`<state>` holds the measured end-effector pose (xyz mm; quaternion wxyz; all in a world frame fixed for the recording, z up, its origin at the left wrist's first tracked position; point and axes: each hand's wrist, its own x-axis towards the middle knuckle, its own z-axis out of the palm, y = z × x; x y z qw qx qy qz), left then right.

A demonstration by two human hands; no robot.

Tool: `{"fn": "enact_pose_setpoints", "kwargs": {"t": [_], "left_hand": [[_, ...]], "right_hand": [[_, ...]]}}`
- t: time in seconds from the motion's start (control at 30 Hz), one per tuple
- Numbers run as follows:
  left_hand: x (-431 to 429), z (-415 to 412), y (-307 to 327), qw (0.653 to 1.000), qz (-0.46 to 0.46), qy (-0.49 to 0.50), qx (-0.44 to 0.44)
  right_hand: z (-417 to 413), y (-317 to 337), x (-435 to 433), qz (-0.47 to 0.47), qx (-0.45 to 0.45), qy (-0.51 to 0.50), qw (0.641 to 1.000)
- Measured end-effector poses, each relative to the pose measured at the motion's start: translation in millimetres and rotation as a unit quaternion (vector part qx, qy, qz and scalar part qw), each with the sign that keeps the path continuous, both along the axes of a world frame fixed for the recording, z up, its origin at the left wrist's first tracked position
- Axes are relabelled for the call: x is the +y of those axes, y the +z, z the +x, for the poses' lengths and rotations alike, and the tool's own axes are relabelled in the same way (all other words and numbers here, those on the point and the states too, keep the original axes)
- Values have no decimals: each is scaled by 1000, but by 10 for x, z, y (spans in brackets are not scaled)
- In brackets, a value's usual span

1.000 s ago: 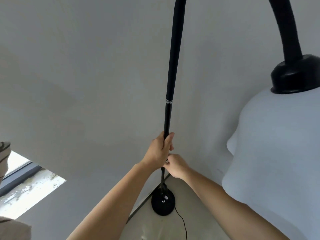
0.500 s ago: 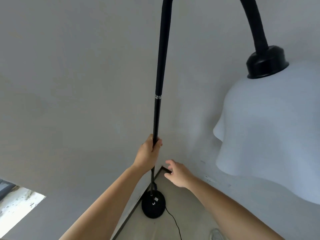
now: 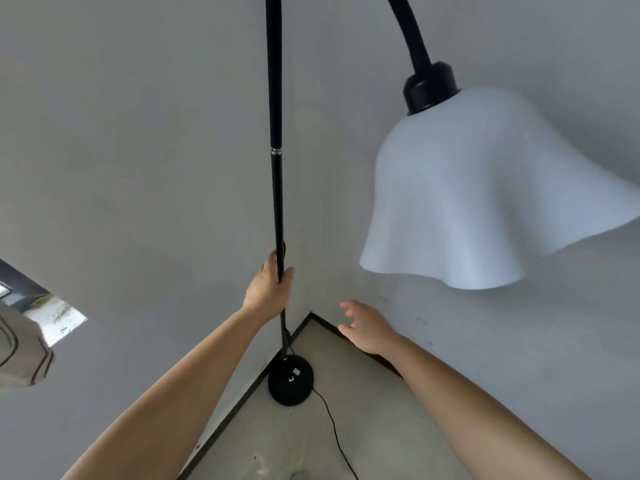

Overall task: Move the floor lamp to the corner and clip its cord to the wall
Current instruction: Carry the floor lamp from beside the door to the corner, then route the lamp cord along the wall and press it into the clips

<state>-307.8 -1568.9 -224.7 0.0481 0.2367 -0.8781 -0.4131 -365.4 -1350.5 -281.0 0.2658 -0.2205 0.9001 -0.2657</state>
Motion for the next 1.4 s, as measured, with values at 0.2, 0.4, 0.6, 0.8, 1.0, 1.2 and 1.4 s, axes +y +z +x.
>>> {"fn": "enact_pose_setpoints", "kwargs": {"t": [0.2,0.4,0.6,0.8,1.0,1.2,1.4], "left_hand": [[342,438,-20,994,-77,18,-69],[348,696,-362,989,-107,7,-101],[-94,425,-973,997,-29,30,-69],[-414,30,-1432,998,40,47,15],[-462,-174,-1661,984,110,76,120],[-562,-161,-1747,958,199,103,180],[-918,-408,-1592,968,157,98,166]], "right_hand": [[225,34,497,-44,-22,12,999],[357,-269,445,-65,-55,-2,996],[247,-805,-231,-83,-80,-28,993],[135,-1368,-999,-117,-104,-69,985],[-14,-1685,-1354,-147,-102,-86,980],[-181,-1662,-1452,-179,-85,-100,975],[-432,-1355,-1418,-242,-64,-138,958]]}}
